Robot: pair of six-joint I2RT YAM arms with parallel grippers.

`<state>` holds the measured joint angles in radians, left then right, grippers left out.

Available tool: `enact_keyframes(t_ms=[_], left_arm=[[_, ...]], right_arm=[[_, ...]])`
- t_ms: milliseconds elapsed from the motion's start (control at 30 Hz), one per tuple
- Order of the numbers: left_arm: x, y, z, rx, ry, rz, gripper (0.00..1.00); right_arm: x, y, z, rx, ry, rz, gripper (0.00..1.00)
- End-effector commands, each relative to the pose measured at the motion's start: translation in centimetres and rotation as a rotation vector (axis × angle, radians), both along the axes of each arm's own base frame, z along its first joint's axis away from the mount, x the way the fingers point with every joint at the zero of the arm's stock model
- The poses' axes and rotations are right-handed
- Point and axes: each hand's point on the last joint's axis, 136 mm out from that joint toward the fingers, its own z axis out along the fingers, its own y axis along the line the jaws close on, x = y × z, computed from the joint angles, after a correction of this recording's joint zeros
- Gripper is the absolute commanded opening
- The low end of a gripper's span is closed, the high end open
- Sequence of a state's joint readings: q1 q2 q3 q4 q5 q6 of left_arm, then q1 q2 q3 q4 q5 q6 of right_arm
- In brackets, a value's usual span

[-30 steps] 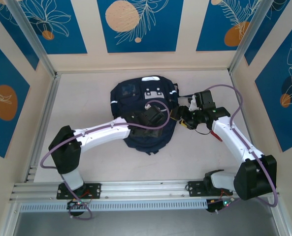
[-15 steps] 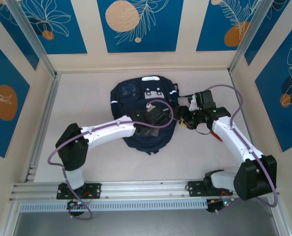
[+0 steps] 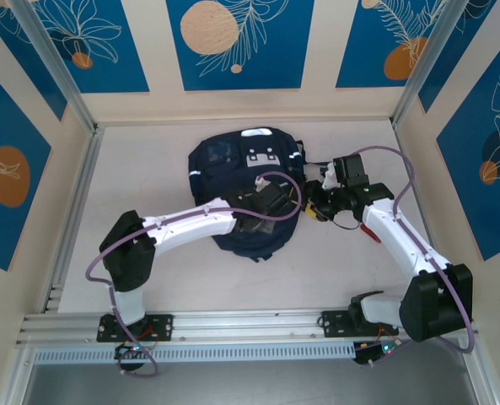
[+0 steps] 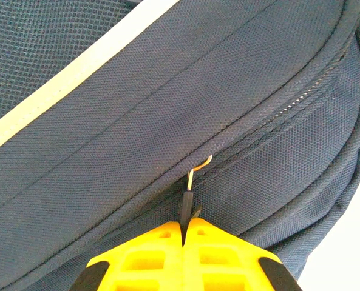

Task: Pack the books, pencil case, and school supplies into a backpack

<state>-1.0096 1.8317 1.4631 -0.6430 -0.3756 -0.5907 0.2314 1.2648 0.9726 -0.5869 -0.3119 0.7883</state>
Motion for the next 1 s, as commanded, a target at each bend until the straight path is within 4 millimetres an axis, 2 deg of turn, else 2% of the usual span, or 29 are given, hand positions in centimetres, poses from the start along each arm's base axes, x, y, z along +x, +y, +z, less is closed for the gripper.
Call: enact_keyframes(t_ms=[0,133,300,400,633,833,967], left_arm=[[0.2,1.2,1.5,0.007,-0.04,0.001,0.0],[-0.7,1.3,1.7,-0.025,-0.019,-0.018,0.0],[-1.6,1.8,1.7,-0.049,0.004,-0.03,0.0],[-1.9,2.3,2.0,-0.048,0.003,-0.03,0.0],[-2.8,5.8,1.6,0.023,0.011,0.035,0.0],[-4.0,8.4,0.6,0.014,0.041,0.06,0.0],[-4.2,10.1,0.2,0.039,0.045,0.089,0.0]], right_arm=[[1.0,1.8,0.9,0.1,0.053,-0.002,0.57],[1.9,3.7,0.1,0.121,0.109,0.003,0.54],[3.3,4.9,-0.7,0.116,0.127,-0.009,0.5],[3.6,4.9,-1.7,0.092,0.151,-0.024,0.44],[4.0,3.4,-2.8,-0.018,0.147,-0.08,0.12],[4.2,3.1,-2.1,-0.029,0.122,-0.087,0.03],[4.3,3.3,-1.7,-0.029,0.114,-0.077,0.01]])
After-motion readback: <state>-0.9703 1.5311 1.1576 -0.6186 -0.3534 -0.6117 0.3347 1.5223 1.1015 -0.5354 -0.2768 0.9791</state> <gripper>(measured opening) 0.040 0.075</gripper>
